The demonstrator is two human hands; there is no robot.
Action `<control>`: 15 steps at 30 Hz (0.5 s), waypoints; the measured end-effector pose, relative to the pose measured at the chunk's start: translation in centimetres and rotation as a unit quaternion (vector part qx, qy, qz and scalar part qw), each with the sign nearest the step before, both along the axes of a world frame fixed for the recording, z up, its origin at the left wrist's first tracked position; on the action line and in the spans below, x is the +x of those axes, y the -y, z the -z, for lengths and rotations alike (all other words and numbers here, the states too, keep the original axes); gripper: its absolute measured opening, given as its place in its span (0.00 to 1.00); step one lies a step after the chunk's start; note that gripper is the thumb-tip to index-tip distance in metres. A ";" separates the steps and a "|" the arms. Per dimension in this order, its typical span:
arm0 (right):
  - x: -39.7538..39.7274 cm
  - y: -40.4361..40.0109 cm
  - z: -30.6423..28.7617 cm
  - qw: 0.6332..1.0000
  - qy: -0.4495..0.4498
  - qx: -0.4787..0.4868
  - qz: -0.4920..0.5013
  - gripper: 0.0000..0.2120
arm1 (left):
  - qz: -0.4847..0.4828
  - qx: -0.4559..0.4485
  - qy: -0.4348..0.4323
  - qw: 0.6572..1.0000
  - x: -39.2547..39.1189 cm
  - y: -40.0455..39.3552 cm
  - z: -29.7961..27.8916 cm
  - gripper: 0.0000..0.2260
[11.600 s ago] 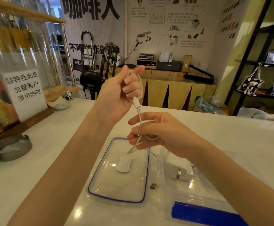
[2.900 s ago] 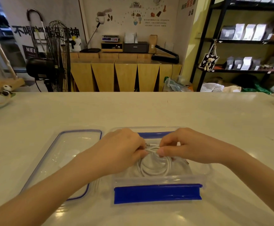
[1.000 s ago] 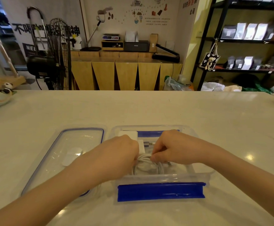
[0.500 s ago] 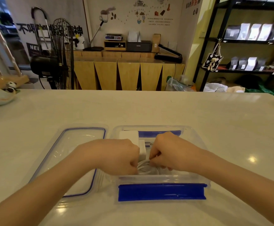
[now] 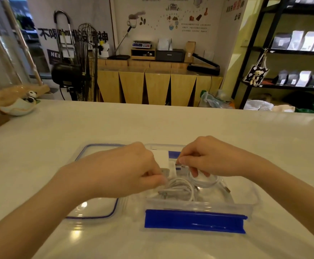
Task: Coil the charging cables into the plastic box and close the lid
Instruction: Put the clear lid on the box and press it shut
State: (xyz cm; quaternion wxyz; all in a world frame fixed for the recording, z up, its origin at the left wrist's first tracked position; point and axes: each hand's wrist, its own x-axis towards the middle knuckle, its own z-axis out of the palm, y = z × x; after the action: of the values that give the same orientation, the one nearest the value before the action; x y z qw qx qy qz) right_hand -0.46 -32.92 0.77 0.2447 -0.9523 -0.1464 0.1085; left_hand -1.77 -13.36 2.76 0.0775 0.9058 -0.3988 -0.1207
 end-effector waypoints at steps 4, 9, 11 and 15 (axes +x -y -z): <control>1.1 -1.7 -2.0 0.998 0.061 0.011 -0.031 0.11 | -0.072 -0.119 0.024 0.990 -0.2 -3.0 -0.4 0.14; 4.0 -6.6 -2.5 0.984 0.138 -0.008 -0.112 0.11 | -0.229 -0.170 0.128 0.950 0.6 -7.6 1.9 0.11; 6.1 -8.5 -1.6 0.979 0.148 -0.039 -0.136 0.12 | -0.302 -0.144 0.150 0.930 0.9 -9.4 3.7 0.14; 9.9 -11.4 0.8 0.975 0.098 -0.152 -0.130 0.15 | -0.442 -0.057 0.137 0.884 0.8 -11.2 7.0 0.18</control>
State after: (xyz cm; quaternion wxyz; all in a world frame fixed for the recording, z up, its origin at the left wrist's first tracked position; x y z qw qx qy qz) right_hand 9.45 -21.54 -0.01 0.0653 -0.9573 -0.2737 0.0660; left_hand -1.01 -2.16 -4.21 0.1190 0.9896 0.0305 0.0742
